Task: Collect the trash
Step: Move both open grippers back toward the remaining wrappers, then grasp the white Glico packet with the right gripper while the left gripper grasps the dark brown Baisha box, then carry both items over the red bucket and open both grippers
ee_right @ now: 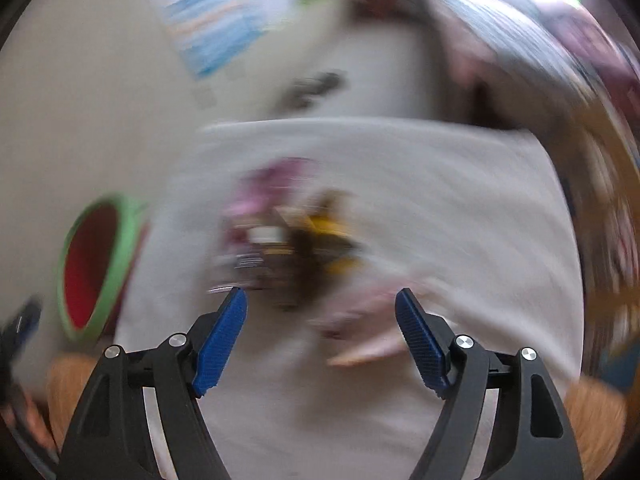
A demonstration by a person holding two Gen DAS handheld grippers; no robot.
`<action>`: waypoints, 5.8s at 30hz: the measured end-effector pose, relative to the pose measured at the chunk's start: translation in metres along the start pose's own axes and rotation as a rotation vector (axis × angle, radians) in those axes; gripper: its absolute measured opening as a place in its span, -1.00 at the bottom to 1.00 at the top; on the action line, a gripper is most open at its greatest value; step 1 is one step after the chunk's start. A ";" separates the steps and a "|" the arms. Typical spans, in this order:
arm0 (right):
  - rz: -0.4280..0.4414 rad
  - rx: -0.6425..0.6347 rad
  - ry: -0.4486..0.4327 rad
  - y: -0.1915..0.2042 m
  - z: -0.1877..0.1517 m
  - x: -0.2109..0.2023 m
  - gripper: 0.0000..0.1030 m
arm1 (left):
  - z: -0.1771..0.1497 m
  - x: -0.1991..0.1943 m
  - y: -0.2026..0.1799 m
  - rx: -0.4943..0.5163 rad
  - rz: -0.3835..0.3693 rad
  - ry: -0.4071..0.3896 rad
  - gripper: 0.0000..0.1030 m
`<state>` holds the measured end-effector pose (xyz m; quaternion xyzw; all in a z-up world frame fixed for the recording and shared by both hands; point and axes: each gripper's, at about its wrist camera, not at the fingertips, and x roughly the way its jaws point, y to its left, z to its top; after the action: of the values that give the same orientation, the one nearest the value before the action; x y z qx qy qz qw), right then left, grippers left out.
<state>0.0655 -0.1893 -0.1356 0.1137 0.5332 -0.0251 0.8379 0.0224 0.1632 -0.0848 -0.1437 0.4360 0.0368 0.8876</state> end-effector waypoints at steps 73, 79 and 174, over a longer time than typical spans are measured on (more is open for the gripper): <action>0.075 -0.025 0.172 -0.076 -0.082 -0.005 0.36 | -0.072 0.094 -0.177 0.247 -0.068 0.322 0.47; 0.093 -0.024 0.208 -0.074 -0.086 0.001 0.34 | -0.073 0.098 -0.182 0.257 -0.079 0.334 0.47; 0.402 -0.618 0.014 0.307 -0.005 -0.001 -0.33 | 0.031 0.042 0.101 -0.110 0.148 0.113 -0.08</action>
<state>0.1108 0.1105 -0.0868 -0.0421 0.4881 0.3032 0.8174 0.0527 0.2662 -0.1229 -0.1613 0.4923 0.1181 0.8472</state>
